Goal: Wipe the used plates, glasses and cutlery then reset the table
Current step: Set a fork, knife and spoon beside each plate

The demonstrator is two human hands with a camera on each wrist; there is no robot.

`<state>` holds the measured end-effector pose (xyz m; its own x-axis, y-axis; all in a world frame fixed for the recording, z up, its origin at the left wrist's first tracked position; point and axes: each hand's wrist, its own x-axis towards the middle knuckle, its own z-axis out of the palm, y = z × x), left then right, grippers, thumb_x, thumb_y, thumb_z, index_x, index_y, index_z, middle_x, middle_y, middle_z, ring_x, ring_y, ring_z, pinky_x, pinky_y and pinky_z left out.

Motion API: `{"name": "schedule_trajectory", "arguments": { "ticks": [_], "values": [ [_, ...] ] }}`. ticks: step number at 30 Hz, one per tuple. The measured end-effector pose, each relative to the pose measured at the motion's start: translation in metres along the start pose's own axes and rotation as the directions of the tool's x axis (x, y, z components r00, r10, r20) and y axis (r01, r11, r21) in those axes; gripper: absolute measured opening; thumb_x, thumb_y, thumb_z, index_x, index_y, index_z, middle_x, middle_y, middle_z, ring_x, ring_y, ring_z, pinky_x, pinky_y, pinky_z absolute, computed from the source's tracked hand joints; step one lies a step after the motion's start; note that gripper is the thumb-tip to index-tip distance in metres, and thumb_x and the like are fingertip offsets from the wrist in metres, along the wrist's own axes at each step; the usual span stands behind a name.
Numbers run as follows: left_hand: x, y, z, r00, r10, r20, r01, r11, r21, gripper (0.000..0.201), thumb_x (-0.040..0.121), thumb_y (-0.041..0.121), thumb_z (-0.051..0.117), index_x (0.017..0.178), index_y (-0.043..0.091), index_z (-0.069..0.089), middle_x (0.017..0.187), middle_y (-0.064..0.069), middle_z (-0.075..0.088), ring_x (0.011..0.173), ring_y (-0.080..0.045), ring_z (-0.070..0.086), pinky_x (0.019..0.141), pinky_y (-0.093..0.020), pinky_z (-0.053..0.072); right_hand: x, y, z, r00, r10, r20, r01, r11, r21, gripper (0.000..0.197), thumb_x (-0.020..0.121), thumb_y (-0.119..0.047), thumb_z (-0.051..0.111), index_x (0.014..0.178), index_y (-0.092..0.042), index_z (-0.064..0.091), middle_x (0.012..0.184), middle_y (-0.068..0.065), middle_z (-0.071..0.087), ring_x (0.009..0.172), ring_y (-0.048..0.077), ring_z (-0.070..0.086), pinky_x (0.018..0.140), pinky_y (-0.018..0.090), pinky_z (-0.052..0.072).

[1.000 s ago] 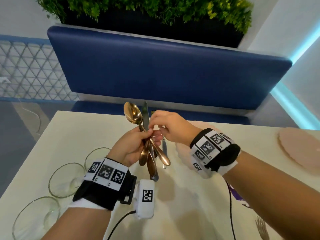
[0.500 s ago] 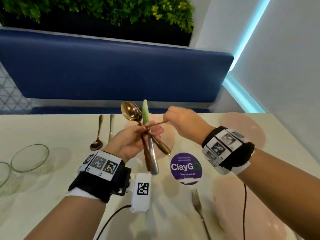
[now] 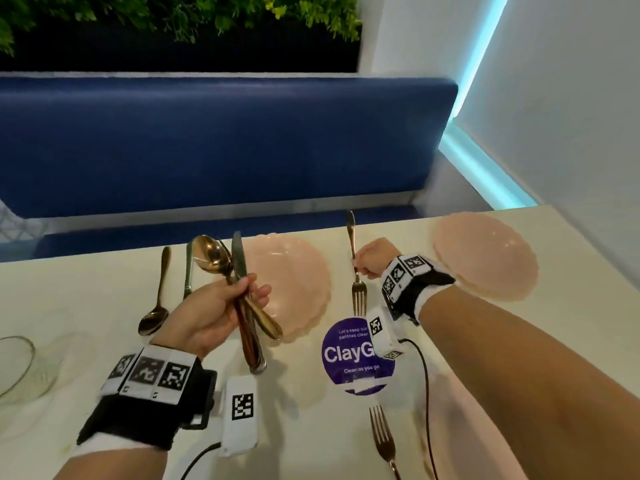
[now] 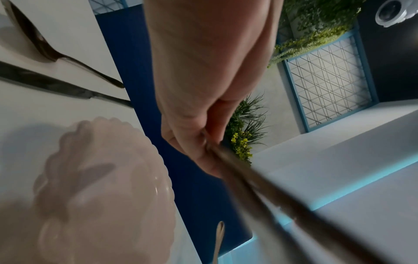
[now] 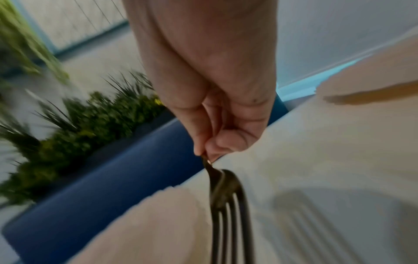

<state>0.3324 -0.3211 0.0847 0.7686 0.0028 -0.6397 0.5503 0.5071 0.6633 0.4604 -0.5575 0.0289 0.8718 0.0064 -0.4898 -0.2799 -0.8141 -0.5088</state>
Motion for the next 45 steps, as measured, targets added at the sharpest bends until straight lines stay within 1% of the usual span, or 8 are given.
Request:
{"name": "schedule_trajectory", "arguments": {
  "ticks": [11, 18, 23, 25, 27, 33, 37, 45],
  "values": [
    [0.047, 0.011, -0.013, 1.000, -0.023, 0.009, 0.022, 0.999, 0.025, 0.031, 0.098, 0.006, 0.039, 0.126, -0.001, 0.049, 0.083, -0.011, 0.059, 0.064, -0.016, 0.072, 0.083, -0.039, 0.054, 0.061, 0.005, 0.036, 0.992, 0.097, 0.082, -0.099, 0.995, 0.026, 0.020, 0.083, -0.009, 0.065, 0.068, -0.018, 0.053, 0.075, 0.000, 0.058, 0.064, 0.010, 0.057, 0.057, 0.018, 0.051],
    [0.052, 0.009, -0.014, 0.999, -0.028, 0.039, 0.028, 1.000, 0.006, 0.030, 0.098, 0.006, 0.040, 0.125, -0.001, 0.050, 0.088, -0.013, 0.061, 0.066, -0.016, 0.073, 0.076, -0.036, 0.059, 0.062, -0.009, 0.042, 0.997, 0.061, 0.043, -0.037, 0.903, -0.429, 0.037, 0.091, -0.023, 0.058, 0.061, -0.019, 0.038, 0.082, 0.002, 0.053, 0.077, 0.016, 0.054, 0.070, 0.021, 0.039],
    [0.050, 0.006, -0.012, 0.995, -0.049, 0.092, 0.053, 0.998, -0.036, 0.029, 0.097, 0.001, 0.039, 0.123, -0.003, 0.050, 0.094, -0.017, 0.063, 0.075, -0.023, 0.074, 0.070, -0.035, 0.059, 0.058, -0.007, 0.042, 0.994, 0.101, -0.032, -0.106, 0.972, -0.212, 0.022, 0.087, -0.025, 0.062, 0.079, -0.006, 0.058, 0.078, 0.005, 0.060, 0.064, 0.016, 0.054, 0.059, 0.024, 0.041],
    [0.048, 0.005, -0.008, 0.992, -0.055, 0.117, 0.060, 0.997, -0.043, 0.028, 0.097, 0.000, 0.038, 0.121, -0.003, 0.051, 0.093, -0.015, 0.063, 0.076, -0.024, 0.074, 0.072, -0.036, 0.059, 0.048, -0.013, 0.031, 0.989, 0.021, -0.148, -0.056, 0.971, -0.232, 0.021, 0.090, -0.026, 0.060, 0.085, -0.006, 0.059, 0.095, 0.011, 0.066, 0.079, 0.021, 0.060, 0.072, 0.029, 0.047],
    [0.046, 0.001, -0.001, 0.990, -0.050, 0.133, 0.058, 0.997, -0.052, 0.025, 0.097, 0.000, 0.038, 0.119, -0.001, 0.051, 0.093, -0.014, 0.062, 0.078, -0.025, 0.073, 0.075, -0.039, 0.059, 0.026, -0.024, 0.015, 0.959, -0.132, -0.250, 0.078, 0.974, -0.214, 0.020, 0.092, -0.021, 0.057, 0.100, -0.004, 0.064, 0.107, 0.010, 0.065, 0.094, 0.022, 0.061, 0.085, 0.028, 0.046],
    [0.035, -0.018, 0.051, 0.977, -0.029, 0.212, 0.035, 0.999, -0.023, 0.012, 0.097, 0.006, 0.040, 0.100, 0.005, 0.052, 0.089, -0.013, 0.067, 0.066, -0.019, 0.073, 0.063, -0.033, 0.059, -0.086, -0.039, -0.027, 0.795, -0.599, -0.100, 0.583, 0.799, -0.149, 0.012, 0.090, -0.020, 0.060, 0.097, -0.015, 0.068, 0.071, -0.008, 0.054, 0.064, 0.003, 0.047, 0.062, 0.013, 0.034],
    [0.015, -0.041, 0.092, 0.962, 0.026, 0.271, -0.036, 0.999, 0.030, 0.012, 0.097, 0.006, 0.042, 0.107, 0.006, 0.049, 0.073, -0.007, 0.072, 0.059, -0.013, 0.070, 0.058, -0.027, 0.059, -0.129, -0.006, -0.032, 0.852, -0.523, 0.019, 0.519, 0.841, -0.149, 0.018, 0.093, -0.029, 0.056, 0.092, -0.013, 0.063, 0.072, -0.006, 0.055, 0.062, 0.005, 0.050, 0.056, 0.015, 0.037],
    [-0.039, -0.102, 0.174, 0.937, 0.041, 0.348, -0.068, 0.995, 0.068, 0.023, 0.100, 0.007, 0.033, 0.120, 0.005, 0.043, 0.103, -0.008, 0.071, 0.081, -0.021, 0.072, 0.078, -0.036, 0.056, -0.192, 0.086, -0.069, 0.931, -0.343, 0.127, 0.296, 0.910, 0.289, 0.030, 0.099, -0.024, 0.041, 0.110, -0.003, 0.060, 0.078, 0.002, 0.060, 0.068, 0.014, 0.058, 0.058, 0.023, 0.048]
  ]
}}
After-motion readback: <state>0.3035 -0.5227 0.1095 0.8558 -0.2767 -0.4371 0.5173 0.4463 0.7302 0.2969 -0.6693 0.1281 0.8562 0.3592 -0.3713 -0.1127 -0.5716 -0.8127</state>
